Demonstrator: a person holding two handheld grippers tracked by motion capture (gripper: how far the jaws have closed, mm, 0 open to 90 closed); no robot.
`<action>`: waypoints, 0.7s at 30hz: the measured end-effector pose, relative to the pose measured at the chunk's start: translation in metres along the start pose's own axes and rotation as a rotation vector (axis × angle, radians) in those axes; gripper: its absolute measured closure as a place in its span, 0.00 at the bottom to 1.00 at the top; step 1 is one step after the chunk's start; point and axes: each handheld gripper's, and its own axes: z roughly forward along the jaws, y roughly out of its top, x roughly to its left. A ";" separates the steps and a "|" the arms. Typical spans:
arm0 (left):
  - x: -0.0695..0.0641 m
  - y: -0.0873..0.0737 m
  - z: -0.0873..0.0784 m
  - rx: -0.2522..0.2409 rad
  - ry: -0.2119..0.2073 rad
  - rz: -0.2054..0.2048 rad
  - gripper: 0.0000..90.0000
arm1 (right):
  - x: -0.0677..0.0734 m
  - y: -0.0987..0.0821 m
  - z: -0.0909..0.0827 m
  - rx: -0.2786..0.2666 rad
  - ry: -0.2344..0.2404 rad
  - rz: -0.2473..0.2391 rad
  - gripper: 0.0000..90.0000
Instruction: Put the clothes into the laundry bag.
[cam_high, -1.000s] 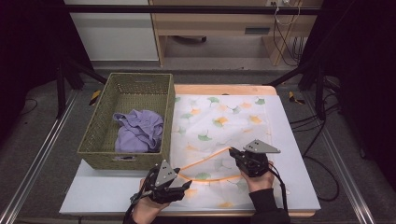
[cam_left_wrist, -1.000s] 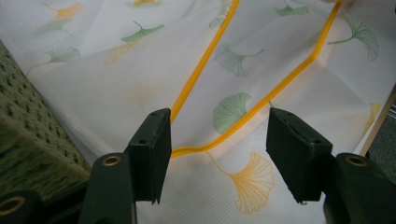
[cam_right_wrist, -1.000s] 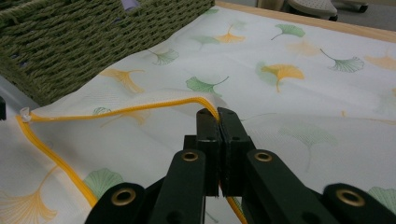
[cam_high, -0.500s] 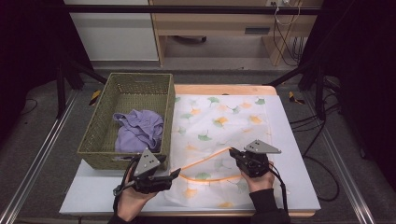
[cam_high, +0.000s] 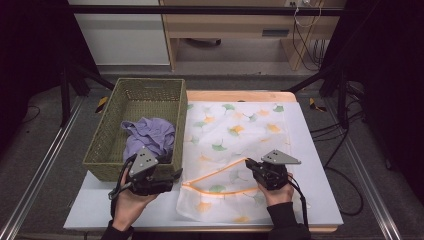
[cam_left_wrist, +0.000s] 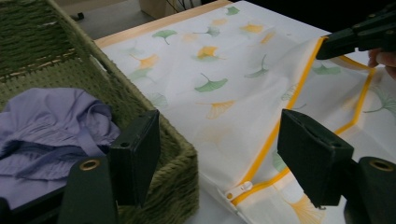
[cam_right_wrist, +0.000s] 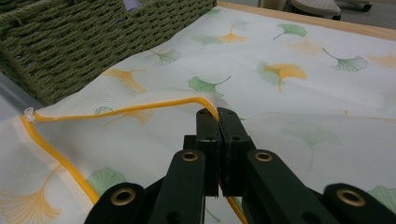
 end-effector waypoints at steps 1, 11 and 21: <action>0.003 0.001 -0.001 -0.001 0.005 -0.002 0.32 | 0.000 0.000 0.000 0.000 0.000 -0.002 0.98; 0.033 0.018 -0.010 -0.032 0.059 -0.025 0.31 | 0.000 0.000 0.000 0.003 0.002 -0.004 0.98; 0.064 0.036 -0.001 0.017 0.111 -0.022 0.31 | 0.000 -0.001 0.001 0.010 0.002 -0.003 0.98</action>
